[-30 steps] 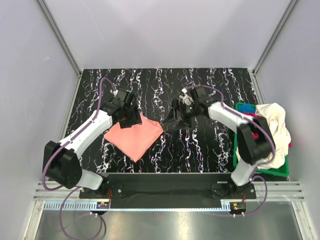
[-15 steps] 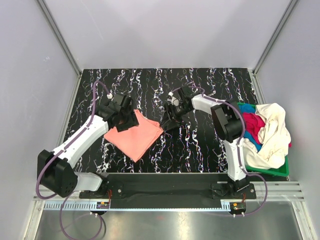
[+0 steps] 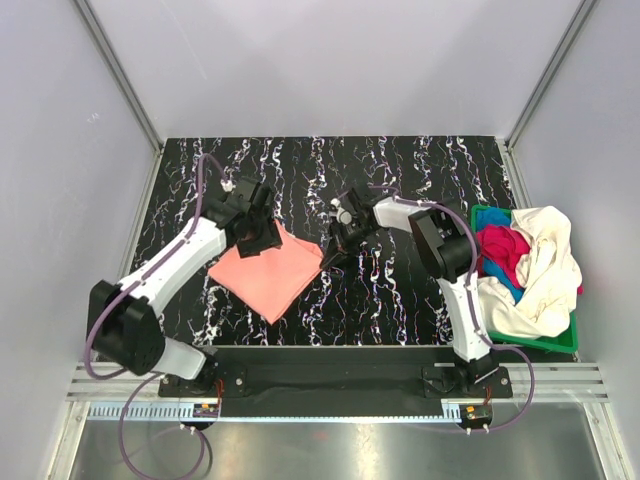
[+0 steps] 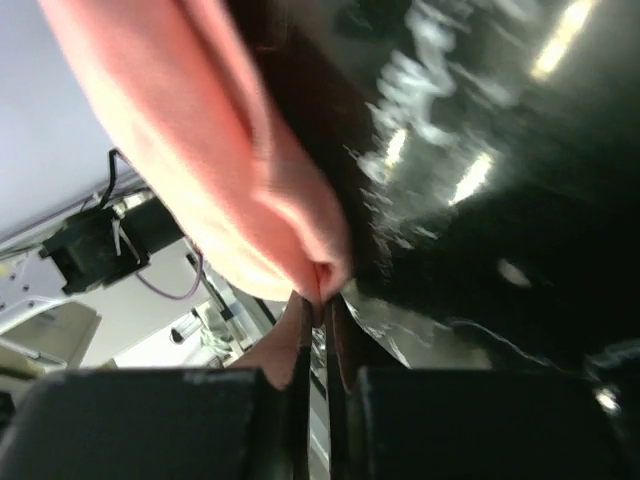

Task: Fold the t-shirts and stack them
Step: Neatly place the folded tshirt to the corner

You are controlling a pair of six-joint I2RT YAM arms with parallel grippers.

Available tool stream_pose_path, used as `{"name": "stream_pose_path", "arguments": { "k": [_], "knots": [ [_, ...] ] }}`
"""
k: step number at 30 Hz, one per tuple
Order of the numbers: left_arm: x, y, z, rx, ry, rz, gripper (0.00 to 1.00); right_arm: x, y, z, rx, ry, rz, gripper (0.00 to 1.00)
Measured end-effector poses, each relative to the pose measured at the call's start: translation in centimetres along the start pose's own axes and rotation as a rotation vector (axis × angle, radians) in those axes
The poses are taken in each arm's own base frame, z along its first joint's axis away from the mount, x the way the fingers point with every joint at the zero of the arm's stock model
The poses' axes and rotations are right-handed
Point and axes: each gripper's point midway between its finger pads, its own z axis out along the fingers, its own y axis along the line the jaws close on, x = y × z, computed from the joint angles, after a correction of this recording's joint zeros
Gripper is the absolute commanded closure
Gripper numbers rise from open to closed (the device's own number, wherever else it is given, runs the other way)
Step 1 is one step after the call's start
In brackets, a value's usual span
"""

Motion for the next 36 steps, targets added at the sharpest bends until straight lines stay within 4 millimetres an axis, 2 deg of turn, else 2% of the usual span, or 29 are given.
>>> {"name": "stream_pose_path", "arguments": {
  "k": [3, 7, 8, 9, 12, 13, 14, 15, 16, 17, 18, 23, 25, 29, 31, 32, 33, 36],
  "knots": [
    [-0.6, -0.9, 1.0, -0.005, 0.021, 0.019, 0.43, 1.4, -1.0, -0.1, 0.022, -0.023, 0.079, 1.0],
    [-1.0, -2.3, 3.0, -0.015, 0.064, 0.048, 0.43, 5.4, -1.4, -1.3, 0.085, -0.097, 0.182, 1.0],
    [-1.0, -2.8, 3.5, -0.017, 0.075, 0.06, 0.43, 6.6, -1.3, -1.4, 0.104, -0.12, 0.203, 0.93],
    [-1.1, -3.3, 4.1, -0.017, 0.085, 0.073, 0.42, 7.7, -1.0, -1.4, 0.115, -0.141, 0.217, 0.67],
    [-0.8, -5.4, 5.3, -0.007, 0.111, 0.123, 0.39, 10.1, 0.9, -0.4, 0.108, -0.163, 0.213, 0.51],
    [-0.6, -6.2, 5.7, -0.003, 0.119, 0.144, 0.37, 10.6, 1.8, 0.1, 0.096, -0.164, 0.199, 0.39],
    [-0.4, -6.9, 5.9, -0.001, 0.127, 0.163, 0.37, 11.0, 2.5, 0.3, 0.085, -0.164, 0.194, 0.32],
    [0.0, -7.7, 6.0, 0.003, 0.131, 0.185, 0.37, 11.2, 3.0, 0.2, 0.078, -0.166, 0.185, 0.27],
    [0.4, -8.5, 6.0, 0.005, 0.133, 0.207, 0.37, 11.2, 3.4, -0.4, 0.079, -0.189, 0.178, 0.14],
    [0.9, -9.0, 5.9, 0.005, 0.136, 0.228, 0.39, 10.8, 3.4, -1.0, 0.081, -0.209, 0.181, 0.1],
    [1.5, -9.5, 5.7, -0.002, 0.139, 0.251, 0.39, 10.4, 3.4, -2.1, 0.089, -0.24, 0.174, 0.01],
    [4.2, -11.0, 4.7, -0.047, 0.13, 0.33, 0.45, 8.2, 2.1, -8.1, 0.145, -0.404, 0.152, 0.0],
    [5.2, -11.1, 4.7, -0.076, 0.133, 0.347, 0.45, 7.7, 1.2, -9.4, 0.161, -0.436, 0.155, 0.0],
    [6.3, -11.0, 5.7, -0.181, 0.137, 0.375, 0.46, 7.7, -1.1, -9.8, 0.198, -0.422, 0.188, 0.0],
    [6.3, -10.9, 6.5, -0.225, 0.131, 0.38, 0.46, 8.0, -2.0, -9.5, 0.211, -0.403, 0.204, 0.07],
    [6.3, -10.7, 6.9, -0.246, 0.13, 0.38, 0.46, 8.2, -2.2, -9.4, 0.216, -0.395, 0.21, 0.1],
    [6.4, -10.4, 7.2, -0.266, 0.13, 0.382, 0.46, 8.4, -2.4, -9.3, 0.22, -0.388, 0.213, 0.19],
    [6.5, -9.8, 8.0, -0.312, 0.137, 0.387, 0.48, 8.4, -2.5, -9.3, 0.214, -0.38, 0.208, 0.36]
  ]
}}
